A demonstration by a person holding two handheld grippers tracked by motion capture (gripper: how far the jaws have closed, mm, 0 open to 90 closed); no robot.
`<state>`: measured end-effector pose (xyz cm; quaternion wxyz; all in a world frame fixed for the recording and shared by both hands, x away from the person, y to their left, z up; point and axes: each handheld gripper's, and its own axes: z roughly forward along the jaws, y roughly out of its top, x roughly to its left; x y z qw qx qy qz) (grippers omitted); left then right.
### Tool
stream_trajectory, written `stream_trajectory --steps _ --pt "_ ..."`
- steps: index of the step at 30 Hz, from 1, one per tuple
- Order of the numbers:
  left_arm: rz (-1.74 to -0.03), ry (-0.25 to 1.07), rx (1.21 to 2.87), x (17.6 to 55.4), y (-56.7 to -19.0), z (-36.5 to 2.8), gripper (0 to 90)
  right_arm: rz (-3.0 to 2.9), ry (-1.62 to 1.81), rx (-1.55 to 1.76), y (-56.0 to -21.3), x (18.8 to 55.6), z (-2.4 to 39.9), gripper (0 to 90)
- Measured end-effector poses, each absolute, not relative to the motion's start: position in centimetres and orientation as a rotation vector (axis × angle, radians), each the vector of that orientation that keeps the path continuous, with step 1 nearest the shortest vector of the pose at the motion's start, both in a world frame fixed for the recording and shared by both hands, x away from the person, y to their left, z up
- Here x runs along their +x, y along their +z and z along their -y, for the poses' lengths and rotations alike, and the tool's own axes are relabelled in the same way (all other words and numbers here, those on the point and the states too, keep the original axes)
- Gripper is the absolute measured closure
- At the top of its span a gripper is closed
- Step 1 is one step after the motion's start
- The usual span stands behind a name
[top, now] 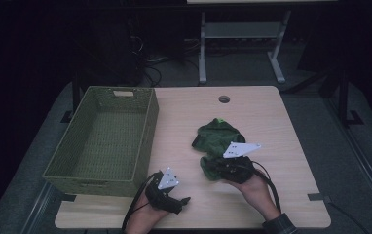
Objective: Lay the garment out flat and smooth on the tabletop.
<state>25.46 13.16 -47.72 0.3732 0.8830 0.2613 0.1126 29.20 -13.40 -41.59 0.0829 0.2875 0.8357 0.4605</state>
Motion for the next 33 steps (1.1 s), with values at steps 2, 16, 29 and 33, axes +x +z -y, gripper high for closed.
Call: stream_trajectory --steps 2,16,29,33 --pt "-0.669 0.289 2.262 25.5 -47.7 -13.2 12.9 -2.479 1.374 0.874 -41.6 29.2 14.0 85.3" --pt "-0.671 0.287 2.259 25.5 -47.7 -13.1 12.9 -2.425 1.309 1.016 -42.4 30.3 17.3 83.1" --pt "-0.668 0.289 2.263 25.5 -47.7 -13.2 12.9 -2.404 1.156 1.115 -43.8 30.6 19.8 79.8" --pt "-0.668 0.288 2.262 25.5 -47.7 -13.2 12.9 -2.353 1.208 1.129 -43.0 30.4 20.6 86.4"
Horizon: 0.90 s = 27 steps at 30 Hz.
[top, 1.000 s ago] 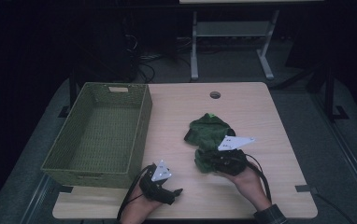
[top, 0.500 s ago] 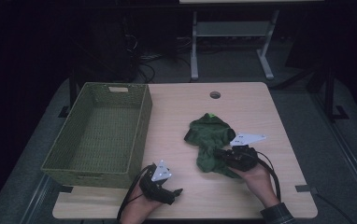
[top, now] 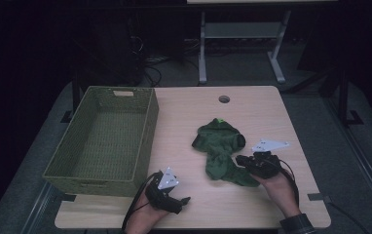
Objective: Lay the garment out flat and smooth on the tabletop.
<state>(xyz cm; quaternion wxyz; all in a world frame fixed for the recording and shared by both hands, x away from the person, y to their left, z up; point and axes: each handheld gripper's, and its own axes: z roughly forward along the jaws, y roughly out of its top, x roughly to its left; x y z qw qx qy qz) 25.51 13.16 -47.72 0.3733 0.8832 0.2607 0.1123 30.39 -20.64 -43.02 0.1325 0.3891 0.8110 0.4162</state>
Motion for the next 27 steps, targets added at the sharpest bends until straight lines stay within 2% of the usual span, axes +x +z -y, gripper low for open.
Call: stream_trajectory --steps 1,7,17,27 --pt "-0.669 0.287 2.262 25.5 -47.7 -13.2 12.9 -2.339 1.252 1.106 -42.3 30.4 20.7 89.8" --pt "-0.669 0.285 2.262 25.5 -47.7 -13.1 12.7 -2.362 1.289 1.046 -41.4 31.4 18.7 89.9" --pt "-0.668 0.28 2.262 25.5 -47.7 -13.2 12.8 -2.482 1.161 1.104 -45.2 33.5 17.2 89.9" --pt "-0.67 0.283 2.261 25.6 -47.7 -13.2 13.2 -2.539 1.134 1.133 -46.3 33.8 16.7 90.0"
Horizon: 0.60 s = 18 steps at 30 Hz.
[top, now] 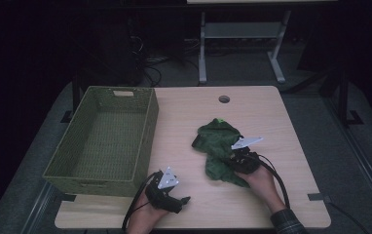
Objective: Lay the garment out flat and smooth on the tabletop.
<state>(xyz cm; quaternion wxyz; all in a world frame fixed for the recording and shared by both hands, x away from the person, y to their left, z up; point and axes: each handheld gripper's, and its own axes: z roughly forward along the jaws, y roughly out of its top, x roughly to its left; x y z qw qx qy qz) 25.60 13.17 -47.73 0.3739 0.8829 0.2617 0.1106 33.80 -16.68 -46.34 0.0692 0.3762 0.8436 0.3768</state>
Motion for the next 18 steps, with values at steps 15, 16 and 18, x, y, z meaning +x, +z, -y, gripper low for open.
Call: stream_trajectory --steps 15,16,18 --pt "-0.665 0.28 2.263 25.6 -47.7 -13.2 13.1 -2.412 1.268 1.08 -43.7 31.4 21.8 73.2" --pt "-0.665 0.281 2.264 25.6 -47.7 -13.2 13.1 -2.412 1.268 1.08 -43.7 31.4 21.8 73.2" --pt "-0.665 0.28 2.263 25.6 -47.7 -13.2 13.1 -2.406 1.255 1.084 -43.6 30.9 22.4 74.3"
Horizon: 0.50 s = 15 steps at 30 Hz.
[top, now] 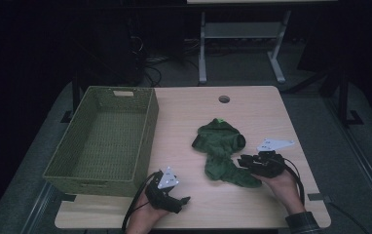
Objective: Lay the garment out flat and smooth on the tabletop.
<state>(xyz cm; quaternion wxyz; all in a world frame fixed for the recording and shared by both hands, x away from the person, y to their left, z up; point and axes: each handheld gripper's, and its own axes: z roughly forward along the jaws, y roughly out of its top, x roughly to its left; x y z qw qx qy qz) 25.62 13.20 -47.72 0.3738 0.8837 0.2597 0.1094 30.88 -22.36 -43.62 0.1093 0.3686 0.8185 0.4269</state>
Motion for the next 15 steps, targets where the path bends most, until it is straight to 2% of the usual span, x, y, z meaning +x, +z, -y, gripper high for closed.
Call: stream_trajectory --steps 9,13,15 --pt "-0.663 0.278 2.264 25.6 -47.7 -13.2 13.1 -2.352 1.257 1.131 -44.0 29.3 25.2 74.1" --pt "-0.658 0.277 2.265 25.7 -47.7 -13.2 13.2 -2.345 1.271 1.142 -43.6 28.0 26.7 63.7" --pt "-0.657 0.277 2.265 25.7 -47.7 -13.2 13.2 -2.347 1.268 1.149 -43.6 27.8 26.9 62.7"
